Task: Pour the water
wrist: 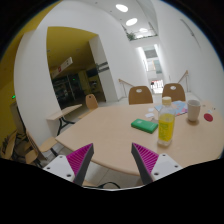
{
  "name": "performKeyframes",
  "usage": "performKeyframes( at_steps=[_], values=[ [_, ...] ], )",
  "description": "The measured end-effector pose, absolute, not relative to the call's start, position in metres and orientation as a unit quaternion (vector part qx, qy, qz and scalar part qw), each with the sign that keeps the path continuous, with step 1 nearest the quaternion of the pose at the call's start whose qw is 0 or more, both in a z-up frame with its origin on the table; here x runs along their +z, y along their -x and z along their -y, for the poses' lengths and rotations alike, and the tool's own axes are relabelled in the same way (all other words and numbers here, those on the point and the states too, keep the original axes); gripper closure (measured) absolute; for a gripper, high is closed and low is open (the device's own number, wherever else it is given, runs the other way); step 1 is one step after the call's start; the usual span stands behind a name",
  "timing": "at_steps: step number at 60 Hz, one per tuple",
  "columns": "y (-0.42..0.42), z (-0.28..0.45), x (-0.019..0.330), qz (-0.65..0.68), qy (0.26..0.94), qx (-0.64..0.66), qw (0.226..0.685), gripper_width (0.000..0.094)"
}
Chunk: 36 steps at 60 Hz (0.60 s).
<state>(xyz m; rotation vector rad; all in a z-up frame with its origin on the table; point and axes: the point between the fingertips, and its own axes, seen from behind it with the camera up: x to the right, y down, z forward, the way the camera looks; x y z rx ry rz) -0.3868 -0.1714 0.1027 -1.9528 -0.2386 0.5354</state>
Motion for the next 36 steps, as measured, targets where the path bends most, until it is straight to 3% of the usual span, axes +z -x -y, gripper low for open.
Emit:
performKeyframes(
  at_steps=[21, 36],
  values=[
    [0.313, 0.147, 0.103, 0.075, 0.814, 0.164, 0.553, 0.0107],
    [0.243, 0.061, 0.087, 0.045, 0.811, 0.089, 0.576, 0.0112]
  ],
)
